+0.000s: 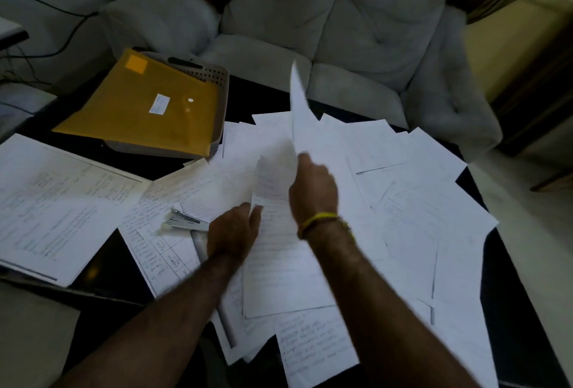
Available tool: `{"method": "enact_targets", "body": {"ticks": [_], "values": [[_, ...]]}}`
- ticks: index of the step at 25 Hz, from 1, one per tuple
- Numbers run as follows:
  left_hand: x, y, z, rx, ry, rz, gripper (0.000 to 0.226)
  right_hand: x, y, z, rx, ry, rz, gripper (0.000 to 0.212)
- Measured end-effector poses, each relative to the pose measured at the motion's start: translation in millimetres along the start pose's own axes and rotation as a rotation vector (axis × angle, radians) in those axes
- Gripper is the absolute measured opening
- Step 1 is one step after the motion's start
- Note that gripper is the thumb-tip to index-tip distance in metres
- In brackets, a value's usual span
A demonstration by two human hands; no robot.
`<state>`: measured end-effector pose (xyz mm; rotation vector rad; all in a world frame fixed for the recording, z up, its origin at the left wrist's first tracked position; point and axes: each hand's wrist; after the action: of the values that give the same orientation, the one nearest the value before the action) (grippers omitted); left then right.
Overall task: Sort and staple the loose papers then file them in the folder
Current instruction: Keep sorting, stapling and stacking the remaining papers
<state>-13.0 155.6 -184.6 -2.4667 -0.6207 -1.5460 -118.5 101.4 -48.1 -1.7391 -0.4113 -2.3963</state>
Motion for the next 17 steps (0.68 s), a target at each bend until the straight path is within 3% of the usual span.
{"method": "enact_targets", "body": {"ticks": [5, 8, 13, 15, 17], "values": [[1.0, -3.9, -0.8, 0.079, -0.076, -0.015, 0.037, -57.3, -73.9, -0.8, -0.040, -0.007, 0.372, 0.024], [-3.9, -3.7, -0.3, 0.100, -0.085, -0.026, 0.036, -60.1, -86.8, 8.5, -0.040, 0.016, 0.411, 0.025], [-3.5, 2.5, -2.9, 0.144, -0.159, 0.051, 0.053, -58.4, -98.1, 9.8, -0.029, 0.064, 0.443, 0.026], [-4.7, 3.9, -1.4, 0.136, -0.113, 0.112, 0.045, -56.3, -96.8, 7.4, -0.033, 0.140, 0.482, 0.026], [1.7, 3.2, -3.8, 0.133, -0.155, 0.093, 0.029, -55.9, -90.2, -4.9, -0.125, 0.310, 0.420, 0.033]]}}
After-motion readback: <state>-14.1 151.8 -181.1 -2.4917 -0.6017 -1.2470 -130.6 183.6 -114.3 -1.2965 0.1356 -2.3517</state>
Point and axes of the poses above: each hand's wrist, its own y-axis towards the middle knuckle, its own x-axis out of the back of the hand, z = x × y, and after that the axes turned 5 degrees about y, right-handed
